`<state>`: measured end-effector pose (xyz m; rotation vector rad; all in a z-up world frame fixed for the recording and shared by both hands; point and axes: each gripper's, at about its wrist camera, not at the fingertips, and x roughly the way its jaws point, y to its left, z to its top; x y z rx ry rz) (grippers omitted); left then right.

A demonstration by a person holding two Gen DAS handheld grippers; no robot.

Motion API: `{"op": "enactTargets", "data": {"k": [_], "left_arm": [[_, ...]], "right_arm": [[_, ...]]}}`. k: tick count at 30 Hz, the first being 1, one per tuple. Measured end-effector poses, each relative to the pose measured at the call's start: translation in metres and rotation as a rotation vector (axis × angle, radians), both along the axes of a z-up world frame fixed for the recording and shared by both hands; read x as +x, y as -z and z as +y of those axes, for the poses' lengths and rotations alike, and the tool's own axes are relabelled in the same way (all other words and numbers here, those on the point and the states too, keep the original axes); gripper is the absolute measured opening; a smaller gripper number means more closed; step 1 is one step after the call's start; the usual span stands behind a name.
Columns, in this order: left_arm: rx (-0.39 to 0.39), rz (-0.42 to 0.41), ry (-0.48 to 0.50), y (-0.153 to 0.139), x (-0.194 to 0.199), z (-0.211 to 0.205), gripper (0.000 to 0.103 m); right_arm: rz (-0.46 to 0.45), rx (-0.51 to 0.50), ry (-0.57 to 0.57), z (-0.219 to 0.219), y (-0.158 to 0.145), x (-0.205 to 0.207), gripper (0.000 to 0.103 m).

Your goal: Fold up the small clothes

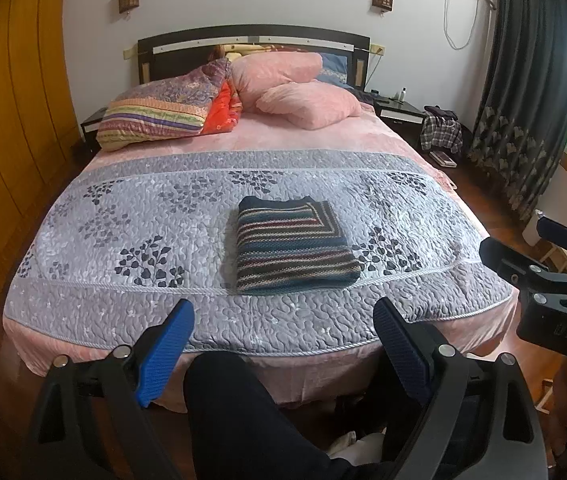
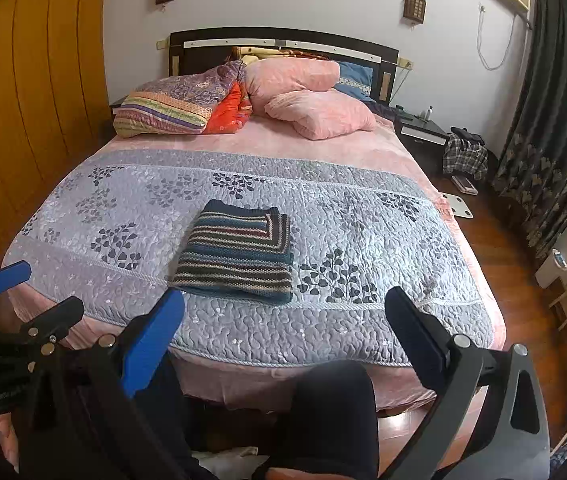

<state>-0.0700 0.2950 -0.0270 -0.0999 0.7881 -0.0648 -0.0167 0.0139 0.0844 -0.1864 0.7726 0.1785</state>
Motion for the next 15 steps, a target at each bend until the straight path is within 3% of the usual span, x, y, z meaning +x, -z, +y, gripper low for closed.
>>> {"op": "enactTargets", "data": {"k": [15], "left_arm": [[0.002,0.001,-0.009,0.0001,-0.0016,-0.0001,0.091]], "right_arm": [[0.001,0.001,0.01,-0.0001,0.0017,-0.0026,0.1]]}}
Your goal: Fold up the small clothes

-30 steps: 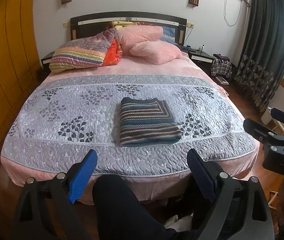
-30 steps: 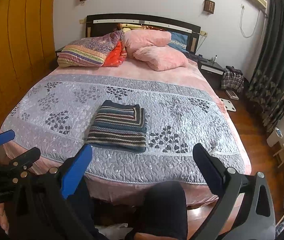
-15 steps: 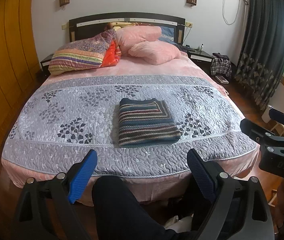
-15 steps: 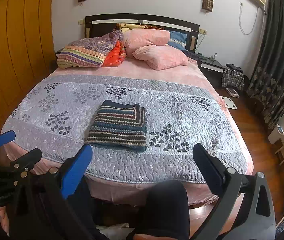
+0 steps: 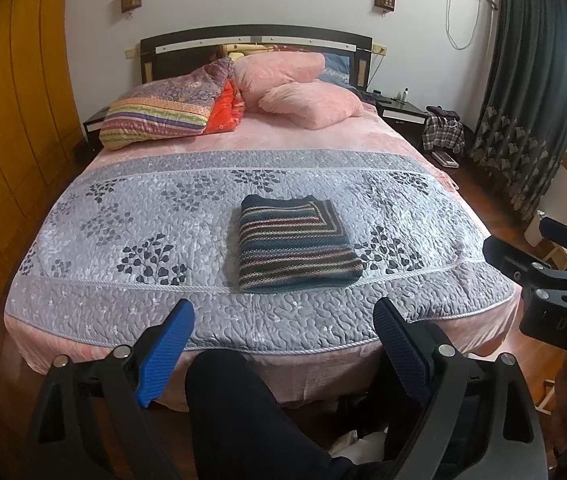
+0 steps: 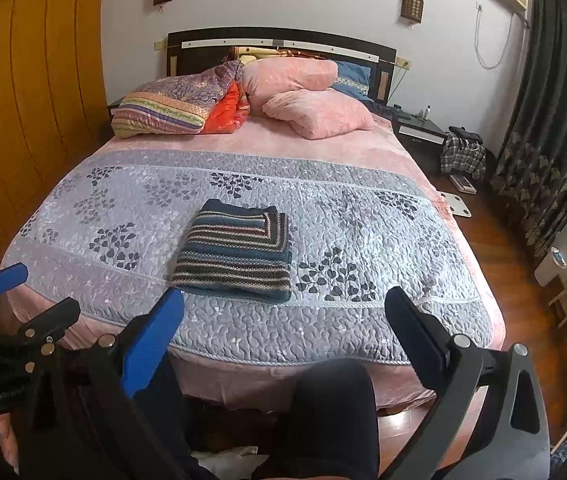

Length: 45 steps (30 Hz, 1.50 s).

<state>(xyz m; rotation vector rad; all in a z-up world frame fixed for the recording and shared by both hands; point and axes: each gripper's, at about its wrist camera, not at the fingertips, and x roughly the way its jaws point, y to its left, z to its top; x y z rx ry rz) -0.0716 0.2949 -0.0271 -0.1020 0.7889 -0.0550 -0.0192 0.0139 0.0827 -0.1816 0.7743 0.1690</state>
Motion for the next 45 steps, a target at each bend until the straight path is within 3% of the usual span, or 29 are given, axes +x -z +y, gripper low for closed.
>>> {"op": "enactTargets", "data": {"k": [45], "left_arm": [[-0.004,0.016,-0.017,0.009,-0.003,-0.003,0.091]], "right_arm": [[0.004,-0.003,0.001,0.003,0.008,-0.001,0.1]]}}
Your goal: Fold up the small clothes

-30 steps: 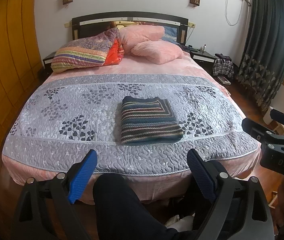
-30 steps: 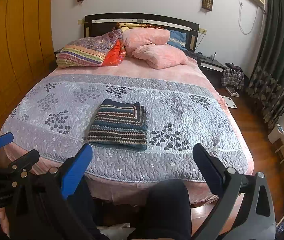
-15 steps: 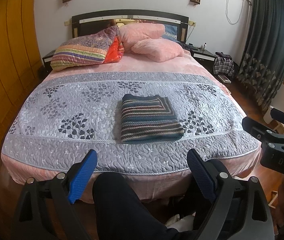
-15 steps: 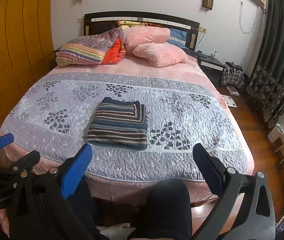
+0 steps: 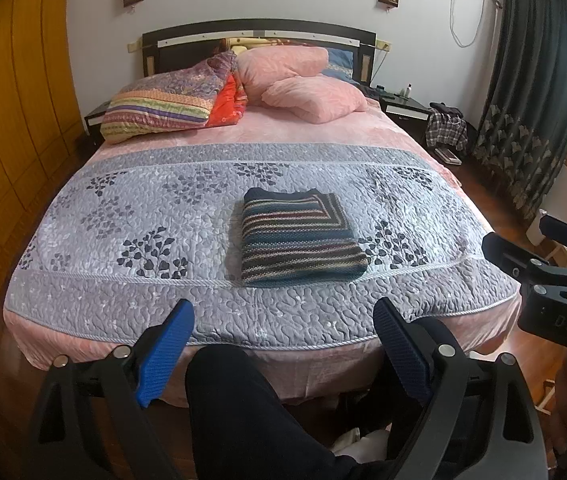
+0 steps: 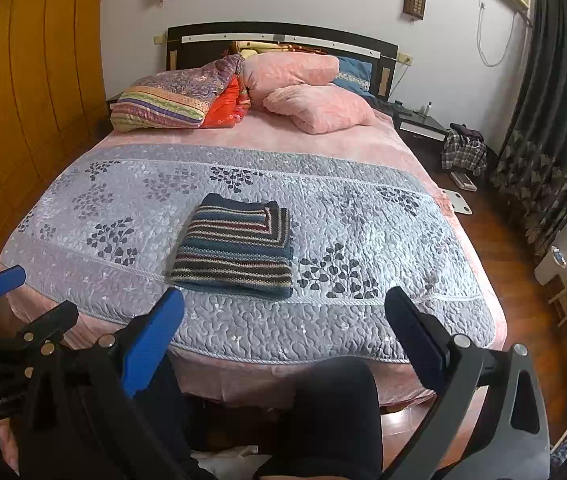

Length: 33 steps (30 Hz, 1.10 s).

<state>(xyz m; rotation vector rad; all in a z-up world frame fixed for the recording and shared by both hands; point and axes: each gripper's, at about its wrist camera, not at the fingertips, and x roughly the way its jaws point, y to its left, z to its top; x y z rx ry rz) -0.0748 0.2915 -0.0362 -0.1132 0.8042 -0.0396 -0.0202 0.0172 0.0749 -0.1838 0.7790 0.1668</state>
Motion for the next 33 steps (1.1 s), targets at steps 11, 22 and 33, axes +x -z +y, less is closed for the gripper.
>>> {"op": "enactTargets", "data": {"k": [11,22,33], "left_arm": [[0.01,-0.013,0.002,0.0,0.003,0.004,0.091],[0.009,-0.027,-0.005,-0.008,-0.002,0.009,0.091],[0.01,-0.026,-0.009,-0.009,-0.006,0.01,0.091]], "right_arm": [[-0.016,0.0,-0.009,-0.002,0.0,-0.004,0.1],[-0.026,-0.005,-0.023,0.002,-0.005,-0.006,0.1],[-0.039,-0.017,-0.033,0.008,-0.008,-0.009,0.1]]}}
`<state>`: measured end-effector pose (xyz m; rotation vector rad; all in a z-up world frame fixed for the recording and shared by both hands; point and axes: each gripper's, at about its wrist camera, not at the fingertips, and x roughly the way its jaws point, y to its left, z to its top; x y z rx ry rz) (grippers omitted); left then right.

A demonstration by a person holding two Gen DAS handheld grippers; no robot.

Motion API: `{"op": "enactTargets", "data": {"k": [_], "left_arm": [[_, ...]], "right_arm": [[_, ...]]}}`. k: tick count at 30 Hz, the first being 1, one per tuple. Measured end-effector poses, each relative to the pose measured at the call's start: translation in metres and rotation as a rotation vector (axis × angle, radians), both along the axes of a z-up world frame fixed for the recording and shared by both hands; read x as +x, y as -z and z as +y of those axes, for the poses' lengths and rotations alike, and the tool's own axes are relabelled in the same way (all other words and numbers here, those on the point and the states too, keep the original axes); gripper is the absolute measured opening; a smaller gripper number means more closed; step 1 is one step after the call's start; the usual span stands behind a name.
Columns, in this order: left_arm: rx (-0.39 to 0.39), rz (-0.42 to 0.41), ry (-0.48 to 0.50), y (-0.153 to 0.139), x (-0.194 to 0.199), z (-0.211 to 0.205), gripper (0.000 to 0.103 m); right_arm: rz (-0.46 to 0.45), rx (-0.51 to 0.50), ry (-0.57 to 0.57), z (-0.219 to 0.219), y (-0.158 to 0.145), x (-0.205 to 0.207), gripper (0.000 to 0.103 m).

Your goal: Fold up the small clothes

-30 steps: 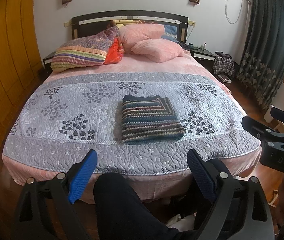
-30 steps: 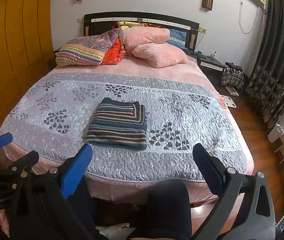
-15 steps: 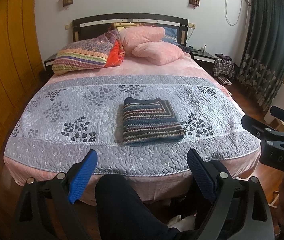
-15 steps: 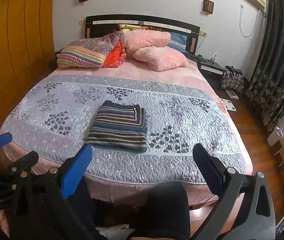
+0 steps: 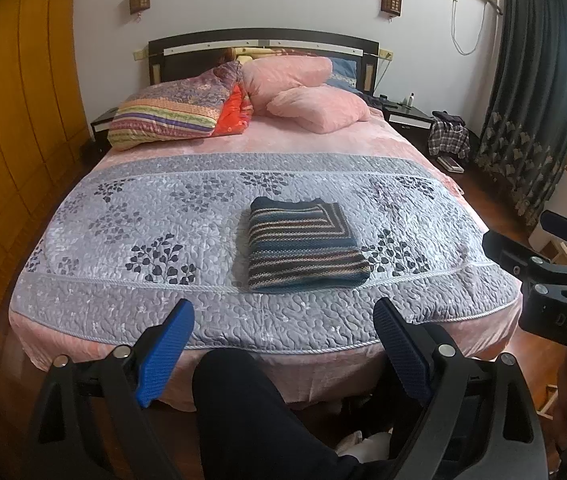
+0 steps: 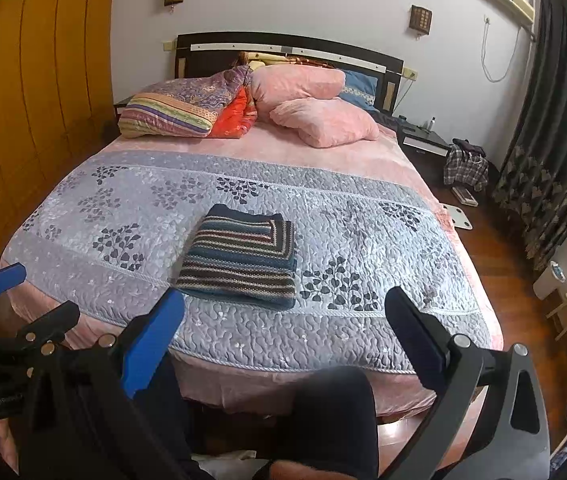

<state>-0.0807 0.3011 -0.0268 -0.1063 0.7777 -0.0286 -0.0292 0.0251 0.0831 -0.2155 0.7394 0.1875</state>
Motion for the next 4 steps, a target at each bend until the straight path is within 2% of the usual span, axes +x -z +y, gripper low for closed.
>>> {"op": "enactTargets", "data": {"k": [4], "left_arm": [[0.0,0.0,-0.002,-0.0017,-0.0016,0.0014,0.091]], "right_arm": [[0.008,0.005,-0.001,-0.0009,0.0005,0.0017,0.1]]}}
